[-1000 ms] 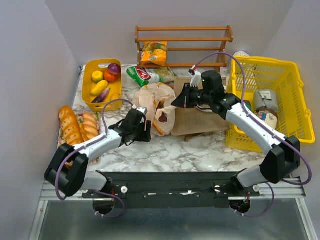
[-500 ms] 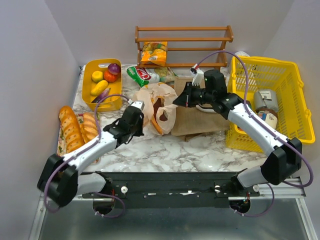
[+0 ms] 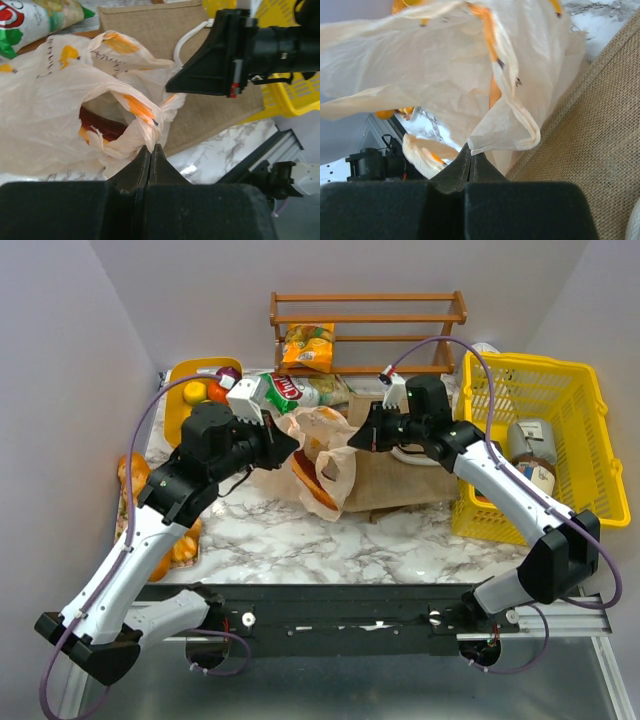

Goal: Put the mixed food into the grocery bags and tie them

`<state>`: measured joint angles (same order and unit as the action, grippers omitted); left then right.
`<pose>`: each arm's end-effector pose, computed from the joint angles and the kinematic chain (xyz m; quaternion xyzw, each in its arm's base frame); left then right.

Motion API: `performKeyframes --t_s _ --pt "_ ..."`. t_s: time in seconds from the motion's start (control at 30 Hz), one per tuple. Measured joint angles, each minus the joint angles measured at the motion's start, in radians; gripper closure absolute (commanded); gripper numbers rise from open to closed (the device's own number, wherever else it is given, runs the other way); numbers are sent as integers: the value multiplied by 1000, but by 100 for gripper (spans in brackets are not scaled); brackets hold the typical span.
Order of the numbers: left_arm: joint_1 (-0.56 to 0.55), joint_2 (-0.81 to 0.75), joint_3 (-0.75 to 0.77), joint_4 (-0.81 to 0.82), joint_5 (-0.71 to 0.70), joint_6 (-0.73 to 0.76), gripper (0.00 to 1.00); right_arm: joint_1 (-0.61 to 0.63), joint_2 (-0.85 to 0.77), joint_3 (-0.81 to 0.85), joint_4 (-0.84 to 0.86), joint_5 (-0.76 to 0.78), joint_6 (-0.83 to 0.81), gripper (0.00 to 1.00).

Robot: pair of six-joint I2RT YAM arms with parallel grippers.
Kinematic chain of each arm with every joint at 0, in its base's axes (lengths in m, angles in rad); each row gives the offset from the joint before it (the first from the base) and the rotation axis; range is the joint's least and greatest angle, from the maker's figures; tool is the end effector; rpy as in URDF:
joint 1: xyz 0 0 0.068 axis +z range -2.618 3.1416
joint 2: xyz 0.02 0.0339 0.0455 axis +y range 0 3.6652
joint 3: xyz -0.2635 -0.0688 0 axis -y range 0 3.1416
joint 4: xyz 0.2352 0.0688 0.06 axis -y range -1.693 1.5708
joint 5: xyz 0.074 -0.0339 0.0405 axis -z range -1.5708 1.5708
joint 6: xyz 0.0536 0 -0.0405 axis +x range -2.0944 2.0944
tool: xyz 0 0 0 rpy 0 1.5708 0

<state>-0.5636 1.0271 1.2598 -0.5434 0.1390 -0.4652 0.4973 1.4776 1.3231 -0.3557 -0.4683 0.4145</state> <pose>0.1818 -0.1237 0.4128 0.0805 0.8031 -0.3380 0.4841 0.2903 0.1851 0.3395 -0.1520 0.8335 0.3963 0.3536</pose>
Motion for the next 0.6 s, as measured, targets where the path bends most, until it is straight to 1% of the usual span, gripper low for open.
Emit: performKeyframes --t_s 0.1,0.2,0.23,0.27,0.3,0.33,0.37,0.4,0.43,0.5,0.6 --pt "31 -10 52 -6 79 -30 100 0 0 6 -17 4 -8 99" --pt "88 -23 78 23 156 -56 100 0 -1 20 -35 8 -14 99" --pt "111 -26 77 31 180 -61 100 0 -1 24 -39 9 -15 98" --pt "138 -27 74 40 203 -65 100 0 -1 29 -42 9 -16 90" --pt "175 -26 60 58 226 -67 100 0 -2 32 -43 10 -16 76" --pt "204 -26 39 72 241 -67 100 0 -2 33 -43 8 -18 45" --pt "242 -23 8 84 251 -64 100 0 -4 33 -46 8 -21 36" --pt "264 -18 -16 85 256 -61 100 0 -6 33 -50 6 -21 30" --pt "293 -2 -45 85 258 -55 100 0 -10 33 -52 4 -29 22" --pt "334 40 -93 82 259 -43 100 0 -27 33 -58 -2 -45 19" --pt "385 97 -160 83 268 -33 100 0 -90 19 -59 5 -58 18"
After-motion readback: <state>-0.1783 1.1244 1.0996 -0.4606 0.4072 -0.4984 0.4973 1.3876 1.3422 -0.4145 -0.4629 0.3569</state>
